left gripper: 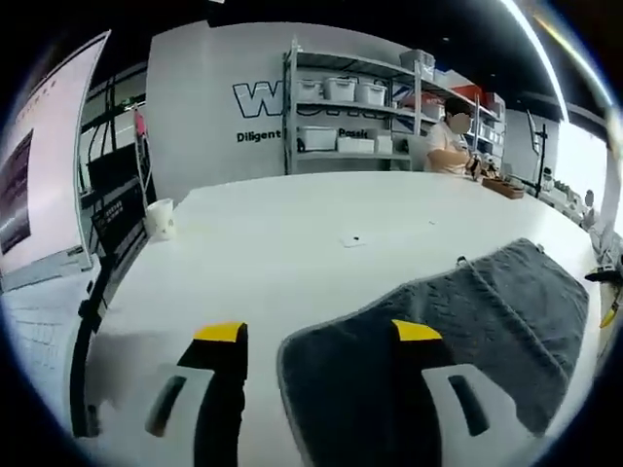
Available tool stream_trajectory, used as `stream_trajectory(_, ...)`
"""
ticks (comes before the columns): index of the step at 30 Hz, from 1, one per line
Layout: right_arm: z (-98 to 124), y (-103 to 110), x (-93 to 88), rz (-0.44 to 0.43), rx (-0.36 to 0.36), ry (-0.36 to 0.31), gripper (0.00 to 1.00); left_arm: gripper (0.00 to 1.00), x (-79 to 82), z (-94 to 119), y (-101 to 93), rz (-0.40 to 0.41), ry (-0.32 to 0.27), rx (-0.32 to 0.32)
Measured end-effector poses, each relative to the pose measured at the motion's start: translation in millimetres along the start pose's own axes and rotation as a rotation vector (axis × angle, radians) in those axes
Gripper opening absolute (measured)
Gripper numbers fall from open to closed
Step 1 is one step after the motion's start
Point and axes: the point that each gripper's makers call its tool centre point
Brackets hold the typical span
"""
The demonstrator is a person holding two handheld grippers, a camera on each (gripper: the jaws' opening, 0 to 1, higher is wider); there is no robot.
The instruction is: Open the folded towel by lifting each exposed corner and separating the folded layers until the towel lies flat within the target outline without major curled edges
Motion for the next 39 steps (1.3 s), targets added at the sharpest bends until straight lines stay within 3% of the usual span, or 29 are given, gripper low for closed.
stream_trajectory(2, 0.7, -0.4, -0.2, 0.002, -0.001, 0.002, 0.99, 0.56, 0.0, -9.1, 6.2, -0.050, 0.008, 0.008)
stream_trajectory(9, 3.6, 0.1, 0.3, 0.009, -0.002, 0.004, 0.99, 0.48, 2.5, -28.6, 19.7, -0.035, -0.022, -0.009)
stream_trajectory(17, 6.8, 0.6, 1.6, 0.018, -0.004, 0.015, 0.99, 0.44, -20.0, -46.9, 35.6, -0.048, 0.038, -0.009)
stream_trajectory(26, 8.0, 3.6, 1.4, 0.026, 0.004, 0.025, 0.99, 0.40, -43.9, -55.9, 42.4, -0.131, 0.116, 0.021)
stream_trajectory(39, 10.9, 1.6, -2.9, 0.022, 0.003, 0.039, 0.99, 0.35, -60.6, -59.1, 40.4, -0.135, 0.152, 0.007)
Point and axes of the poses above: the point that each gripper's makers call its tool centre point, and the gripper's own axes: z roughly backward along the fingers, y roughly to its left, x roughly out of its top, and after that the axes turned 5 degrees about -y, right-handed
